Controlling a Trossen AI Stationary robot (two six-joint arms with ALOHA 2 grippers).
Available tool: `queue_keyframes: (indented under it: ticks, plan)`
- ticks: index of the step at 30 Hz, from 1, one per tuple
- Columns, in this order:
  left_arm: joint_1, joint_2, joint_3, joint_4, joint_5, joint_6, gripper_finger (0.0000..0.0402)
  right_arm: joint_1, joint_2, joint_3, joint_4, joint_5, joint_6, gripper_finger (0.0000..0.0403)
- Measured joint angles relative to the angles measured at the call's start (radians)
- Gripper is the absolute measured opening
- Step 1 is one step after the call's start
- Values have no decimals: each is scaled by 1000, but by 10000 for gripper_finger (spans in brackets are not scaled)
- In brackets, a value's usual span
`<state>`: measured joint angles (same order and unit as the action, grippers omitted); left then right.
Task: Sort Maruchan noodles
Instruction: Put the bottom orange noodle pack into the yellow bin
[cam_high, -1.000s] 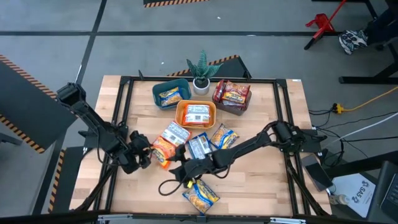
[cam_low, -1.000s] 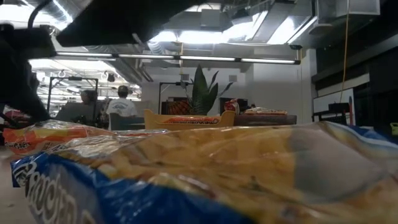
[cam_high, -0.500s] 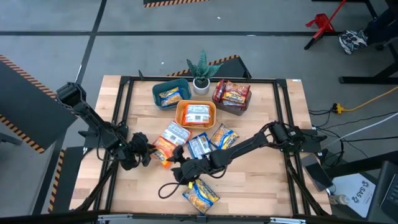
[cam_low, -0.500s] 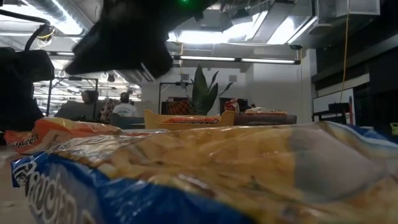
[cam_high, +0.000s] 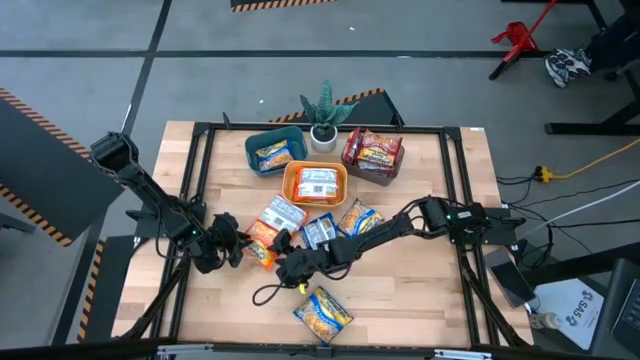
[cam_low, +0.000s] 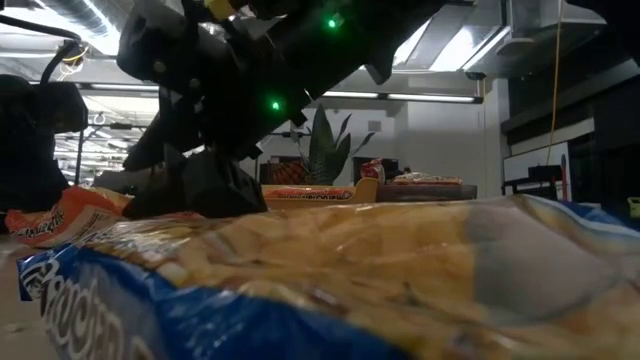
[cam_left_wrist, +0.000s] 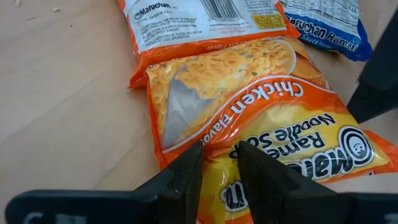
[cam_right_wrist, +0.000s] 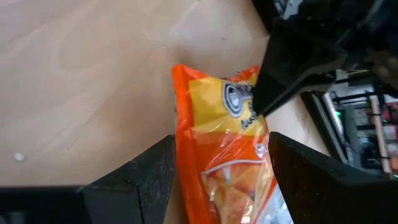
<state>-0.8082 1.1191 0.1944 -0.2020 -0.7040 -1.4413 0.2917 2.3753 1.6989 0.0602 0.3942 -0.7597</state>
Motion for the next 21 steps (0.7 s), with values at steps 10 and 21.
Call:
queue_keyframes:
  ticks: [10, 21]
  plan:
    - [0, 1, -2, 10, 3, -19, 100, -40, 25, 0, 1, -101, -53, 241]
    - [0, 3, -5, 58, 22, -15, 100, -70, 39, 1, 48, -133, -174, 241]
